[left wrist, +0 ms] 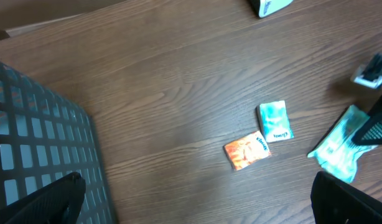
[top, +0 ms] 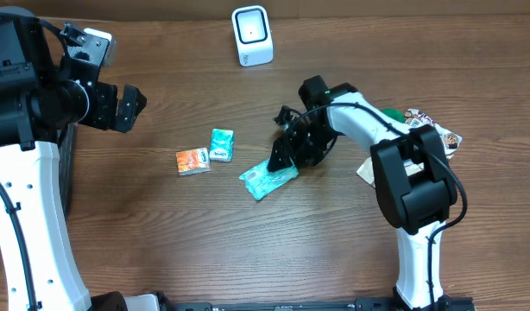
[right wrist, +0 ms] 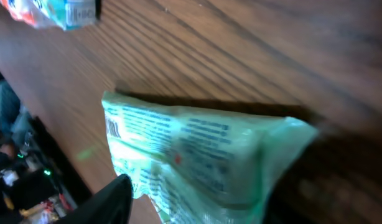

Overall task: Scan the item barcode
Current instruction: 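Lift the wipes pack off the table with the right gripper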

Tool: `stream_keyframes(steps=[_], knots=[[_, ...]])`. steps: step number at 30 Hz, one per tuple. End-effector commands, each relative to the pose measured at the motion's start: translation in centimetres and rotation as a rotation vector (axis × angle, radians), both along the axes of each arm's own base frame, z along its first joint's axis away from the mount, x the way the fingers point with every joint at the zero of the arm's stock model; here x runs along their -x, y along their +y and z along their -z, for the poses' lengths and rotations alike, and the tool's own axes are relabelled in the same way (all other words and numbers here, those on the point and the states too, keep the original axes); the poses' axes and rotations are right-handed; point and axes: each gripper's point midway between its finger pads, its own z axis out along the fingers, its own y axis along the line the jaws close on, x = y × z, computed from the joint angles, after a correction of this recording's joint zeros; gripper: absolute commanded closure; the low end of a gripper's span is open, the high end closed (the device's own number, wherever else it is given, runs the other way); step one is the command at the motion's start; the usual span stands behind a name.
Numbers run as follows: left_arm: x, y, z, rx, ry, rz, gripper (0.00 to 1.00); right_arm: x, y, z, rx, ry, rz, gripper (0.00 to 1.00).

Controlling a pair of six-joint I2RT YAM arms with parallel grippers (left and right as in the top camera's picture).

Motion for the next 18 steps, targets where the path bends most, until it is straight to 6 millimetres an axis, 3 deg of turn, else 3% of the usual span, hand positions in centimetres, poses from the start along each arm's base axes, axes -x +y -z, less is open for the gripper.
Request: stream_keyframes(steps=[1,3,4,6,12,15,18], knots=[[0.0,0.1,-0.8,-0.015,-0.024,0.017,0.00,2.7,-0.6,4.3,0.107,0.099,-0.004,0.52],[0.0,0.1,-0.8,-0.015,-0.024,0.017,0.00,2.6,-0.5,4.4,0.115,0.108,0.022,0.80],[0.0,0.1,-0.8,-0.015,-0.024,0.017,0.00,2.5,-0.4,4.4,0.117,0.110,0.034,0.88],[0.0,0.1,-0.8,-0.015,-0.024,0.017,0.00,2.3,-0.2,4.3,0.104,0.107,0.040,0.96],[0.0,0.1,-0.8,-0.015,-0.024,0.017,0.00,1.7,0.1,3.1,0.037,0.122,0.061,0.96],[0.0,0.1,-0.8,-0.015,-0.024,0.017,0.00,0.9,-0.4,0.9,0.003,0.116,0.088,0.96],[0.0,0.1,-0.8,-0.015,-0.024,0.017,0.00,-0.3,-1.4,-2.5,-0.031,0.069,0.125,0.96]])
